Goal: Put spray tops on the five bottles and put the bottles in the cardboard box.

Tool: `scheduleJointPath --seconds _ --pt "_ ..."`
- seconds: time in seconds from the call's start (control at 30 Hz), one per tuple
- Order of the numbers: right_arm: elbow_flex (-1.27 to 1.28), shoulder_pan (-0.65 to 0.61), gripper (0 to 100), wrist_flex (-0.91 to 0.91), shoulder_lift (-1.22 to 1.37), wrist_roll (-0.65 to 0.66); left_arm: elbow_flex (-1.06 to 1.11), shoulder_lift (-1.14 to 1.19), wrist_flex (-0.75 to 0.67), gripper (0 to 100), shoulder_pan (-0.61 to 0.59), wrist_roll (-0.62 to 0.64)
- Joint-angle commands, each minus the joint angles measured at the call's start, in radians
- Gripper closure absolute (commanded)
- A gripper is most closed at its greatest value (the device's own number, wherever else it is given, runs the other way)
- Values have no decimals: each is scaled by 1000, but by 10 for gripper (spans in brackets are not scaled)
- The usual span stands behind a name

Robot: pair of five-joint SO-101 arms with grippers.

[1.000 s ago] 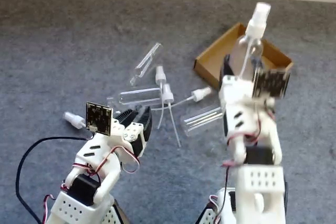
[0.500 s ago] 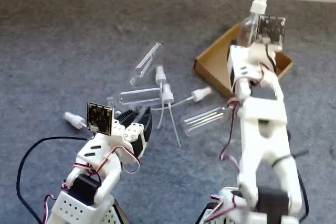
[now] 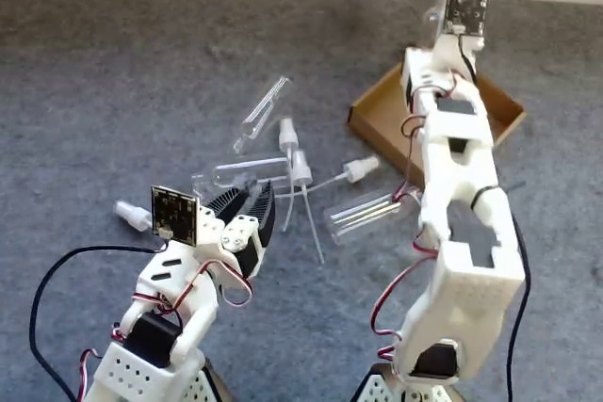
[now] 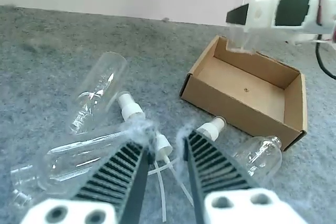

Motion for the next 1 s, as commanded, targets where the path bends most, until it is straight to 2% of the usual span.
scheduleJointPath --seconds 0.0,0.6,0.97 --pt "-96 19 924 -133 10 -9 21 -8 -23 958 -10 -8" --pt "35 67 925 -602 200 -8 21 -5 -23 958 -10 -9" --pt "51 62 925 -650 278 -8 21 -5 -23 958 -10 -9"
